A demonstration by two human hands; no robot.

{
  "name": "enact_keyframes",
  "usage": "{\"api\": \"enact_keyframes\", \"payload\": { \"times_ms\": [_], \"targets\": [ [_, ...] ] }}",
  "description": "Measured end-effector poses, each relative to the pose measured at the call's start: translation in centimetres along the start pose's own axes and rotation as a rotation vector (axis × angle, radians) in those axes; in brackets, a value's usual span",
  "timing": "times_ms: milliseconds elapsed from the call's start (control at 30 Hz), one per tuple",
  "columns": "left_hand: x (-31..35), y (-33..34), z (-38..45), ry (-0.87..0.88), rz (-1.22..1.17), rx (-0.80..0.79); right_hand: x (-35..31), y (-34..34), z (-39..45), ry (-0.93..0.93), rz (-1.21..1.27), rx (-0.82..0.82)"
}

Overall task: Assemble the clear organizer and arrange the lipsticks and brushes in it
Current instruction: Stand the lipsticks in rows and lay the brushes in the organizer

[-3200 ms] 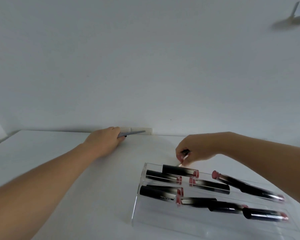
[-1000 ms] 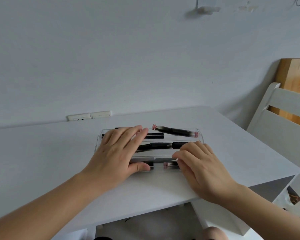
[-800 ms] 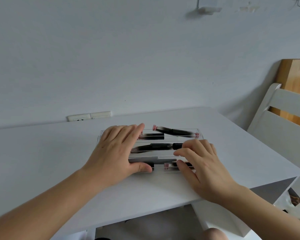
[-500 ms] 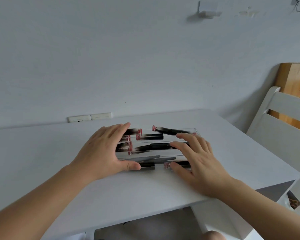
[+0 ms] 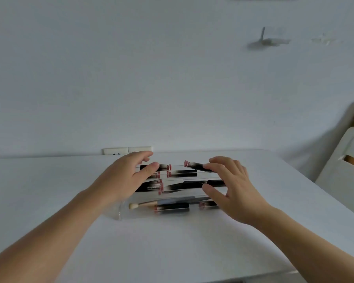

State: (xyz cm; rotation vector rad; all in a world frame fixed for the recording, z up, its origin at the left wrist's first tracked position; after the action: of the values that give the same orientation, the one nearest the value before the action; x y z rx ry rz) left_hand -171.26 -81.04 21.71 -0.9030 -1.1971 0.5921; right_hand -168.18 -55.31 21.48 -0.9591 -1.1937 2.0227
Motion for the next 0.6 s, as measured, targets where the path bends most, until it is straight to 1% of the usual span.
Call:
{"api": "enact_keyframes", "payload": {
  "times_ms": [67,133,200,267,367,533,600],
  "targets": [
    [0.0,-0.5,1.1,0.0,-0.029,-0.03,-0.9,-0.7,2.3,-0.013,0.039,0.036],
    [0.3,-0.4,2.2,0.016,-0.01,-0.079,-2.0,-0.9,4.8,-0.037,0.069,0.046],
    [0.3,0.1,3.2,0.021,0.019,-0.13,-2.9,-0.6,7.2,-0.055,0.117,0.0],
    [-0.1,0.4,3.8,0.017,0.003,-0.148,-3.8,0.1,9.3,-0.079,0.154,-0.074],
    [-1.0,0.4,4.0,0.046,-0.083,-0.092,-4.8,0.9,11.1,-0.133,0.152,-0.111],
    [-1.8,-0.4,3.3,0.086,-0.266,0.073,-4.5,0.5,11.5,-0.145,0.147,-0.004],
    [-2.2,-1.2,3.0,0.089,-0.381,0.134,-4.6,0.6,11.6,-0.155,0.152,-0.018]
  ]
}}
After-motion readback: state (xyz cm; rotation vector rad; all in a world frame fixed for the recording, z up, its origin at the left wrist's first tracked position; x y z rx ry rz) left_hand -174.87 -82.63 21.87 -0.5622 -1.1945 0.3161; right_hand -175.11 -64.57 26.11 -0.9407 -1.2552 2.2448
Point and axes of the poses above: each hand's wrist, its own z-axis towards the middle knuckle, its own y-axis out of the palm, x = y × z, the point moved 9 cm from there along z, towards the middle knuckle, and after that the axes turned 13 degrees about -x, right-handed, at the moved point
